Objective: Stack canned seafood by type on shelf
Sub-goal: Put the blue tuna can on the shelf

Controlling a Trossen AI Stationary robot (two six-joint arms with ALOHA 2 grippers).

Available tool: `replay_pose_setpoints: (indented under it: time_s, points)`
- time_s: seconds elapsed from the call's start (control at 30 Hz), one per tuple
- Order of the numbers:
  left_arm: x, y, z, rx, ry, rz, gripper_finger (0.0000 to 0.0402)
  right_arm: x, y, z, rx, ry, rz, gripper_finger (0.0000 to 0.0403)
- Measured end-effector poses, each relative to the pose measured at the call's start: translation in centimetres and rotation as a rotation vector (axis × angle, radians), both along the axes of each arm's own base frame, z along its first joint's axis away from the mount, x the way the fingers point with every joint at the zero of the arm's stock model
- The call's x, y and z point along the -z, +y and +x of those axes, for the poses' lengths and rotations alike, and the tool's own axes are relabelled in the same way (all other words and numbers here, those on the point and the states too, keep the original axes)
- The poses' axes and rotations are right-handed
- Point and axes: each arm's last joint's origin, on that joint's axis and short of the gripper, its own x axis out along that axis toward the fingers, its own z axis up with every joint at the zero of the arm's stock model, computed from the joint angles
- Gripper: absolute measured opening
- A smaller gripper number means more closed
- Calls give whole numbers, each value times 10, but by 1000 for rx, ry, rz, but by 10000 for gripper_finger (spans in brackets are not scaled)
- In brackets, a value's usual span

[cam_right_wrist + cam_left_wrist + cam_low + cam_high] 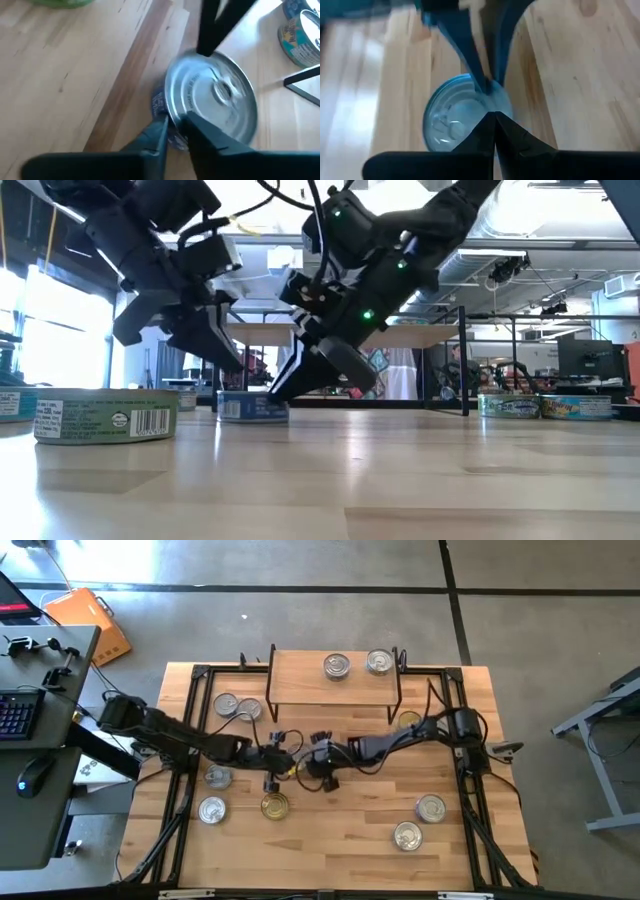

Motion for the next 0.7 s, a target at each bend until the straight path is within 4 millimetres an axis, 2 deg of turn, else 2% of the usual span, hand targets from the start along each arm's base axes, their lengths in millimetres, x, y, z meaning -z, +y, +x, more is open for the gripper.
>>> replay_pose_setpoints:
  time_s: [0.1,0.2,0.5,0.7]
  points:
    - [0,-8,-1,60,9,80,1,-2,-4,1,38,-2,46,7]
    - [-1,-14,-2,113,13,128,14,-9,-6,4,101,-5,113,11]
    - [-1,-16,-1,76,-7,159,126,-38,-3,19,170,25,293,2]
    - [2,-16,3,33,-34,144,159,-45,-3,22,209,27,330,1]
